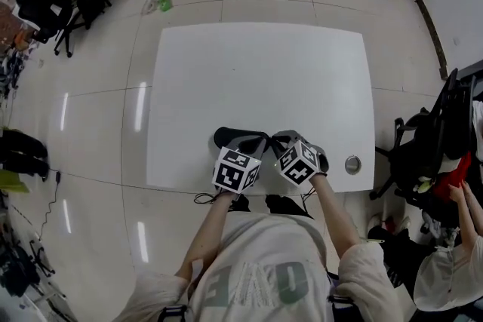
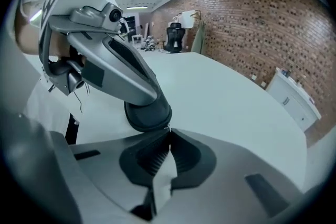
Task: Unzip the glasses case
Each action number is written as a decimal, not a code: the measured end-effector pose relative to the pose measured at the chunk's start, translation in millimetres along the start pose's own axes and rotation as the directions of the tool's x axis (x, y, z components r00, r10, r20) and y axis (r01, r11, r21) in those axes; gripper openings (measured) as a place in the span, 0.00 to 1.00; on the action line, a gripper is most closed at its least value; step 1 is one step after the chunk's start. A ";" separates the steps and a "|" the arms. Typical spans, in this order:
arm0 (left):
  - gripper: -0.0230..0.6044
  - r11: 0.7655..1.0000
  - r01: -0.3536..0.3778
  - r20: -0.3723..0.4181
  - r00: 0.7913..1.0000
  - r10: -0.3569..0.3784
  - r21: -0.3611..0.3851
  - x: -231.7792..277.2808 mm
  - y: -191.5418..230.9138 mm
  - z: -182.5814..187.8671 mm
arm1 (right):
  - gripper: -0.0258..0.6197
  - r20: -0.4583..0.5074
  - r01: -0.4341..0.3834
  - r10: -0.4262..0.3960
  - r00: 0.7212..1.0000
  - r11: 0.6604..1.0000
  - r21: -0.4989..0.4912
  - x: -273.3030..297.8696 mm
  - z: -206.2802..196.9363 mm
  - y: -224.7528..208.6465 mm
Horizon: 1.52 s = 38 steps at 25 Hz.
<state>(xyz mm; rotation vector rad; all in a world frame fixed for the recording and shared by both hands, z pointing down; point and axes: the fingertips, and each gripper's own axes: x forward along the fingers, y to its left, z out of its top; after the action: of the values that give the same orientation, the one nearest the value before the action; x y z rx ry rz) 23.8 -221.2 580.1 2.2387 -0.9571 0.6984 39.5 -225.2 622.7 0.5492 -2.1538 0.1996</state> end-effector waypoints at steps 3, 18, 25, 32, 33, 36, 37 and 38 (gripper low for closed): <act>0.04 1.000 -0.001 -0.002 1.000 0.001 -0.008 2.2 -2.1 -1.4 | 0.04 -0.028 -0.045 0.042 0.999 0.993 -0.111 6.9 6.5 -9.9; 0.04 0.989 -0.141 -0.086 0.987 0.137 -0.051 -14.1 28.3 -2.1 | 0.04 -0.111 -0.294 0.272 0.956 0.893 -0.341 0.8 17.7 30.7; 0.04 0.986 -0.128 -0.071 0.990 0.120 -0.109 -10.7 26.5 -8.0 | 0.04 -0.106 -0.301 0.281 0.954 0.885 -0.356 12.0 17.9 24.4; 0.04 0.987 -0.128 -0.054 0.991 0.123 -0.101 -12.7 27.8 -8.4 | 0.04 -0.093 -0.270 0.253 0.963 0.890 -0.367 17.4 25.9 21.4; 0.04 0.987 -0.129 -0.052 0.991 0.124 -0.101 -13.4 27.9 -9.0 | 0.04 -0.085 -0.259 0.245 0.966 0.898 -0.356 16.5 25.6 22.4; 0.04 0.987 -0.130 -0.046 0.991 0.126 -0.096 -15.3 26.0 -10.9 | 0.04 -0.027 -0.216 0.217 0.976 0.939 -0.268 3.6 25.0 23.1; 0.04 0.987 -0.131 -0.044 0.991 0.127 -0.088 -16.0 25.5 -11.2 | 0.04 0.013 -0.196 0.204 0.979 0.957 -0.212 -4.1 27.2 21.5; 0.04 0.988 -0.132 -0.032 0.991 0.130 -0.077 -17.1 25.2 -10.5 | 0.04 0.067 -0.169 0.180 0.981 0.975 -0.142 -13.0 31.3 17.8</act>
<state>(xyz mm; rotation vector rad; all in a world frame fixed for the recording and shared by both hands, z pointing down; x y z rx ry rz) -8.2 -220.3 583.9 2.1069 -1.1070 0.7341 15.4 -215.8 594.5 0.2943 -2.2741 0.1280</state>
